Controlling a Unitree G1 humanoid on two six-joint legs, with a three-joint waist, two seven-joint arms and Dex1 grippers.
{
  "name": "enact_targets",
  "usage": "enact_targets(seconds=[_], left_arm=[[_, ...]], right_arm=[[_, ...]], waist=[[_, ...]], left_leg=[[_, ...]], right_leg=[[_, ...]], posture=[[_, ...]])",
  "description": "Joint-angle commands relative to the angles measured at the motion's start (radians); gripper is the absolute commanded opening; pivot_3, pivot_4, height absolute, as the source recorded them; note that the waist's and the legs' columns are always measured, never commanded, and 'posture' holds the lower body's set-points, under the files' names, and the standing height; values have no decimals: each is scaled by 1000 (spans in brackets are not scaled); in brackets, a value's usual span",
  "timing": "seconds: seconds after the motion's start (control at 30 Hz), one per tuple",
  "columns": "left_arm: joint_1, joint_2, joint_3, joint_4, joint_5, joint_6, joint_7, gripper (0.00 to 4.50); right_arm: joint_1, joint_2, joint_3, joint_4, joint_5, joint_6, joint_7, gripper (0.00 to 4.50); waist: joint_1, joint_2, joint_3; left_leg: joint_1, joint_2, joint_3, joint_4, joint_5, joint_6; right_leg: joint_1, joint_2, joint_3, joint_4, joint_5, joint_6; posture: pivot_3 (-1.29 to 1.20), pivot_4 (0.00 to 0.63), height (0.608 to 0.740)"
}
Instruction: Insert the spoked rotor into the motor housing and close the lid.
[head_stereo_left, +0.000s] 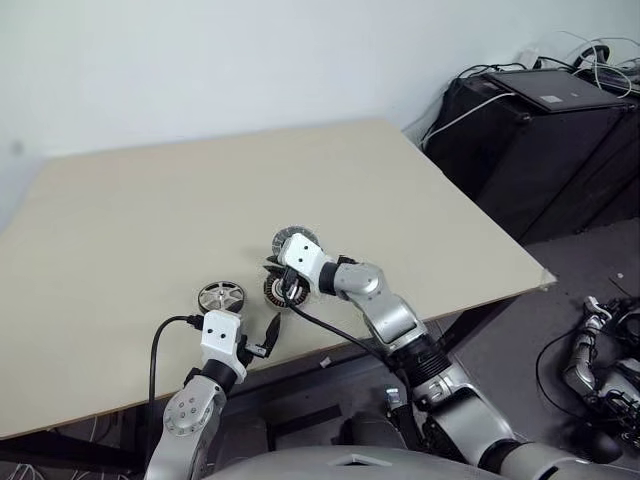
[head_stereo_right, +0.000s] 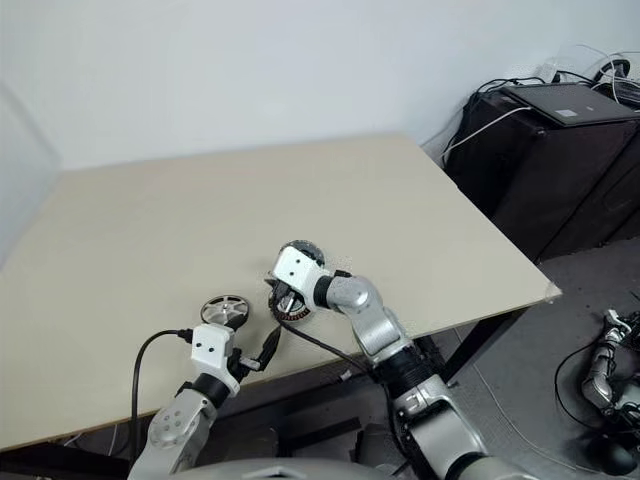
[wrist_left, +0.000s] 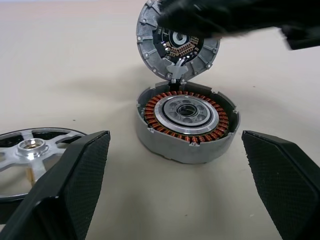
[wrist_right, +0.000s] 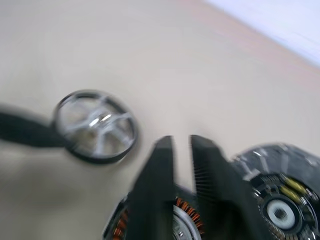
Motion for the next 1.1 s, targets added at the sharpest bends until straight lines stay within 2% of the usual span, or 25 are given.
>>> enact_targets(seconds=[0.03, 0.13, 0.33, 0.67, 0.93, 1.1], left_arm=[[-14, 4, -6, -8, -6, -8, -8, 4500], [-16, 5, -5, -8, -6, -7, -10, 4500], [-8, 5, -2, -14, -5, -8, -8, 4500], [-1, 4, -1, -18, -5, -7, -6, 4500], [-1, 3, -3, -19, -3, -9, -5, 4500], [3, 0, -4, -18, -3, -10, -3, 4500]], right_arm=[[10, 45, -45, 16, 52, 27, -70, 19], [12, 52, -44, 41, 54, 46, -93, 19], [20, -2, 25, 50, 2, 75, -81, 19], [0, -6, 32, 68, 7, 91, -94, 19], [-20, -51, 76, 180, -64, 135, -109, 19], [-16, -85, 85, 126, -61, 138, -84, 19]], waist=[[-1, 0, 0], [-1, 0, 0], [-1, 0, 0], [-2, 0, 0], [-1, 1, 0], [3, 1, -3]], left_leg=[[0, 0, 0, 0, 0, 0], [0, 0, 0, 0, 1, 2], [0, 0, 0, 0, 1, 2], [0, 0, 0, 0, 1, 2], [0, 0, 0, 0, 1, 2], [1, 0, -1, 0, 1, 2]], right_leg=[[0, 0, 0, 0, 0, 0], [0, 0, 0, 0, 0, 0], [0, 0, 0, 0, 0, 0], [0, 0, 0, 0, 0, 0], [0, 0, 0, 0, 0, 0], [1, 0, 0, 0, 0, 0]], posture=[[0, 0, 740], [0, 0, 740], [0, 0, 740], [0, 0, 740], [0, 0, 740], [0, 0, 740]])
